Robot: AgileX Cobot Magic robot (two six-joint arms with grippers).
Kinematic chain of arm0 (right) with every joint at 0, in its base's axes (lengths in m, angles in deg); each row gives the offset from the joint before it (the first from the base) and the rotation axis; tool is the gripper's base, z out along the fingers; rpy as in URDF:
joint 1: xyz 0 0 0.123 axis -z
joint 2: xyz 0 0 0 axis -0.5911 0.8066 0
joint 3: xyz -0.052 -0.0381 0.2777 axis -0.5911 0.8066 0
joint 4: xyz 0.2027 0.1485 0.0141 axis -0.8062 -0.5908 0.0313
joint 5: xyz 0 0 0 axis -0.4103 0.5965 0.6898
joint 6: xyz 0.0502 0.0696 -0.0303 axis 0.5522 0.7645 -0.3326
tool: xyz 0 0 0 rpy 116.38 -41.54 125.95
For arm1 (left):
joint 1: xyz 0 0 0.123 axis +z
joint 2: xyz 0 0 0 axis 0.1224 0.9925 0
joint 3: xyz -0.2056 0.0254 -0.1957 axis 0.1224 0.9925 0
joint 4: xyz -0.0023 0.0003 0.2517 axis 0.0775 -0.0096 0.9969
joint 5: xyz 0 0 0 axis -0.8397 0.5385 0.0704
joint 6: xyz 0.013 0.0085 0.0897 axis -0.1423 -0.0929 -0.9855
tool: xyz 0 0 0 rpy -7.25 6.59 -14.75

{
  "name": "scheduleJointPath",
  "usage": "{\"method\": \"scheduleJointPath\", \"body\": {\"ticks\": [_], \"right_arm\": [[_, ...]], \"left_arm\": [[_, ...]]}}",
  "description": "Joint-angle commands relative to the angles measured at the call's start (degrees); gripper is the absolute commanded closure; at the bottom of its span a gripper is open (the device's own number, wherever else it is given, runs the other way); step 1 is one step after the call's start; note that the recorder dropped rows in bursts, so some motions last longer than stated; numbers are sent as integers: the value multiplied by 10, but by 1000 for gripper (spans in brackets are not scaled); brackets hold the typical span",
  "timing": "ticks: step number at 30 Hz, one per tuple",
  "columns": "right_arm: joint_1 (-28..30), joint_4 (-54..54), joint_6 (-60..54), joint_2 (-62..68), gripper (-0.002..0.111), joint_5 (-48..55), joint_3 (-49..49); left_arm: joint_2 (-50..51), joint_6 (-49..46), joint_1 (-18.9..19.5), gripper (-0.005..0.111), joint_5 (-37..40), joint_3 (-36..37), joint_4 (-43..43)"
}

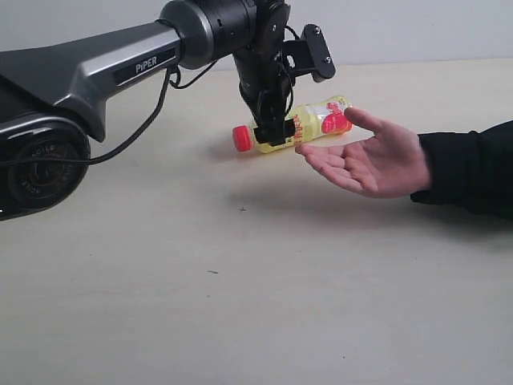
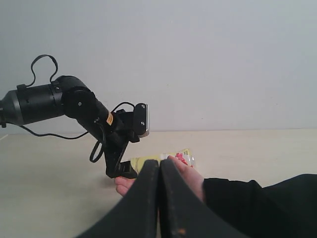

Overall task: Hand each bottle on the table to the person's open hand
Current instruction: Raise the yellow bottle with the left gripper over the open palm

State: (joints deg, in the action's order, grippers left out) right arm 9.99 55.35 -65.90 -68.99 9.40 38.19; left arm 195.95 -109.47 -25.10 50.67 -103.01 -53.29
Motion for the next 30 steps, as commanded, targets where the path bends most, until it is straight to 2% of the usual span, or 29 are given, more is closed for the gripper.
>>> {"method": "scheduleJointPath", "body": {"ticks": [1, 30], "right_arm": [[2, 3, -1, -2, 108, -1, -3], [2, 3, -1, -2, 108, -1, -3]], "left_arm": [[20, 6, -3, 14, -15, -2, 16], [48, 3, -1, 14, -36, -2, 23]]}}
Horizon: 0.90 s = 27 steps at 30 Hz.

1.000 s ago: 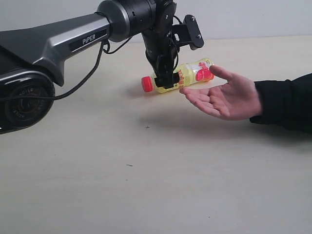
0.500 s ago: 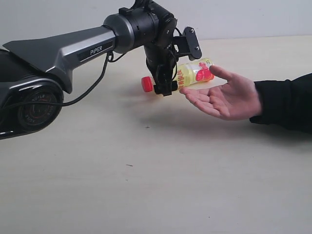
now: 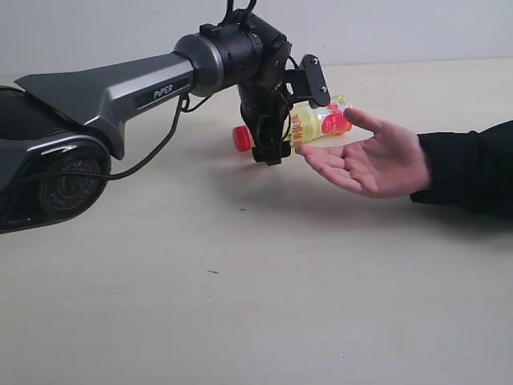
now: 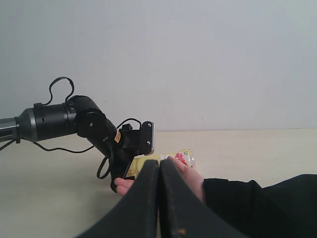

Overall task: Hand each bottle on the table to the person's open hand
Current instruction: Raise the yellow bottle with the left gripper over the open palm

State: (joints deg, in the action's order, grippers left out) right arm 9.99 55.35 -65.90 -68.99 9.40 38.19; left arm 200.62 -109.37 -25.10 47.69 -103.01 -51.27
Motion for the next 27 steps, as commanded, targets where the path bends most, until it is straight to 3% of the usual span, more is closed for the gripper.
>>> {"method": "scheduleJointPath", "body": {"ticks": [1, 23, 27], "right_arm": [[2, 3, -1, -2, 108, -1, -3], [2, 3, -1, -2, 108, -1, -3], [2, 3, -1, -2, 108, -1, -3]], "left_arm": [[1, 2, -1, 14, -6, -2, 3], [1, 4, -1, 14, -4, -2, -2], [1, 4, 0, 24, -6, -2, -2]]}}
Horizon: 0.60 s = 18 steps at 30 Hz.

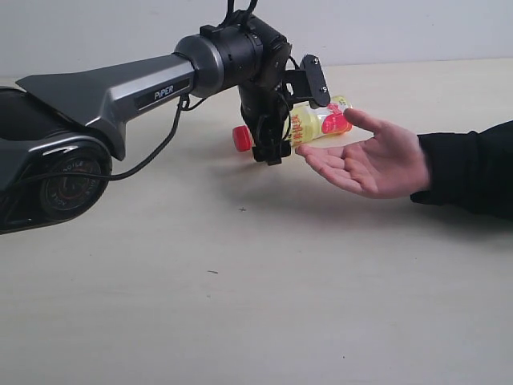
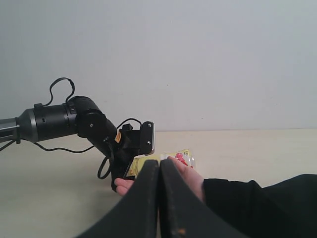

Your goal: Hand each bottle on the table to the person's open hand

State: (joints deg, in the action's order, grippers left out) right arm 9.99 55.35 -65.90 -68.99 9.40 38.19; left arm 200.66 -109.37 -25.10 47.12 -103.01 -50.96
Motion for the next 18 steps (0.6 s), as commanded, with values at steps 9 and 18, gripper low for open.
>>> {"method": "scheduleJointPath", "body": {"ticks": [9, 18], "right_arm": [[2, 3, -1, -2, 108, -1, -3], [2, 3, -1, -2, 108, -1, -3]], "left_arm": [[1, 2, 0, 88, -4, -2, -5], [-1, 5, 0, 107, -11, -2, 2]]}}
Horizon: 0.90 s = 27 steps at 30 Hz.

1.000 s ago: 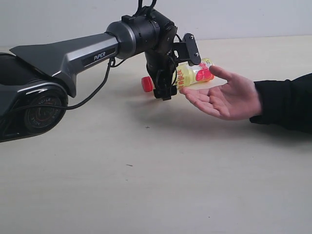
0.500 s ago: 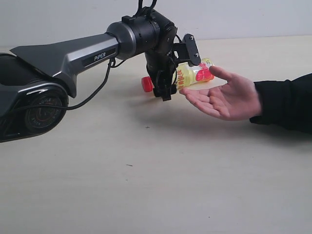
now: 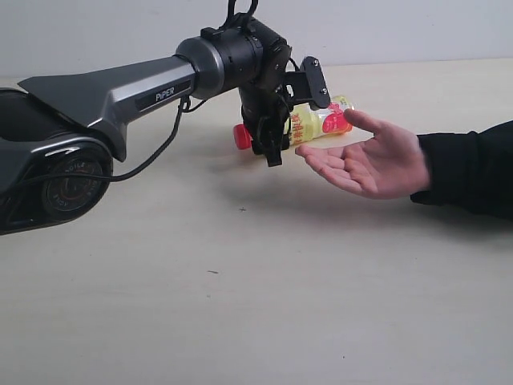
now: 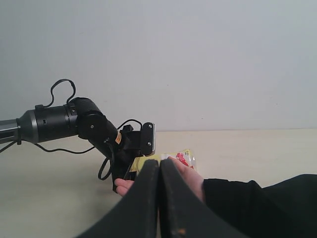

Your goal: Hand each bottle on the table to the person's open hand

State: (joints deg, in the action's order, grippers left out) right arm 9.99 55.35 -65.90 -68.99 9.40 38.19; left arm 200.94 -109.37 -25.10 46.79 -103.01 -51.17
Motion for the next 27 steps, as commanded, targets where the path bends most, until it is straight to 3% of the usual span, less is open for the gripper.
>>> {"method": "scheduleJointPath", "body": {"ticks": [1, 27], "right_arm": [[2, 3, -1, -2, 108, -1, -3], [2, 3, -1, -2, 108, -1, -3]], "left_arm": [[-6, 6, 0, 107, -7, -2, 5], [-62, 62, 0, 107, -6, -2, 13]]}}
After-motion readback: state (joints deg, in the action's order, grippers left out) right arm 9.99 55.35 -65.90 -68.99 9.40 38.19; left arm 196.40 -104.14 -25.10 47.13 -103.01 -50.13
